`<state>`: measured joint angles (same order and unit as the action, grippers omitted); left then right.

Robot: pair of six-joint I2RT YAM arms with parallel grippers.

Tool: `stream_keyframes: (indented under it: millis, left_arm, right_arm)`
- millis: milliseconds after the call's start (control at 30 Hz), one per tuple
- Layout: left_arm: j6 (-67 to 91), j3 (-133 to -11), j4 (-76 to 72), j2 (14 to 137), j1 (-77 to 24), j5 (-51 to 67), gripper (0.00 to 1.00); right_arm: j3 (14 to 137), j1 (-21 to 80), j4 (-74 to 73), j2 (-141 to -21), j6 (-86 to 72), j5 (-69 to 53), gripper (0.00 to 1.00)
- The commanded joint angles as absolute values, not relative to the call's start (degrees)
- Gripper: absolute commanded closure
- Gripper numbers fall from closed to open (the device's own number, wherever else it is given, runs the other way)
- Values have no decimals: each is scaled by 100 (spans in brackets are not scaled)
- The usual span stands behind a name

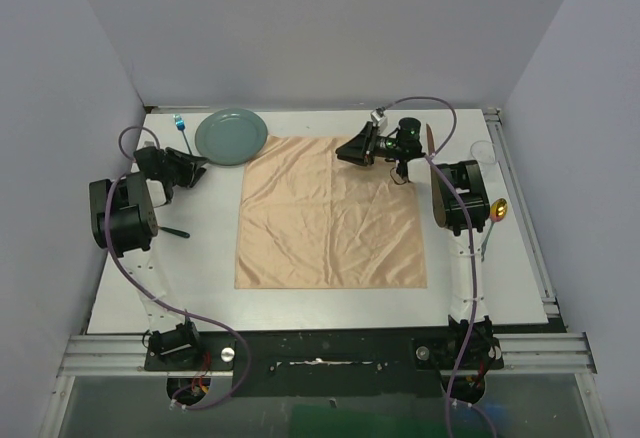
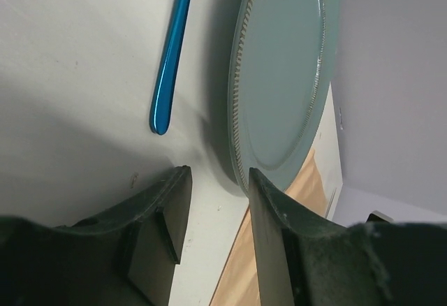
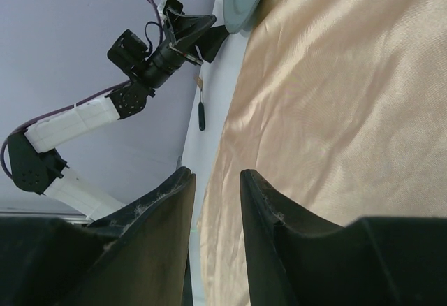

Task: Set the dinner table for one person
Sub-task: Pick up the plate at the center of the board.

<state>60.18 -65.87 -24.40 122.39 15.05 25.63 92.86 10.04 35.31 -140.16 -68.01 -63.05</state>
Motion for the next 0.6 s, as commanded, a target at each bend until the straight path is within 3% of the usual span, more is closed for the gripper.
stream_keyframes:
  millis: [0,200,567]
  left_arm:
    - [6023,-6480,-3037,12379,1431,2487,63]
    - [6116,-6328,-3451,12579,1355,2408,67]
    - [6424,-6196,-4017,12884,1284,2375,86]
  right_arm:
    - [9254,972,3894,-13655,-6801,-6505,66]
    - [9261,967,3894,-13726,-6802,-6538,66]
    - [9272,933,3898,-13755,-6804,-6597,66]
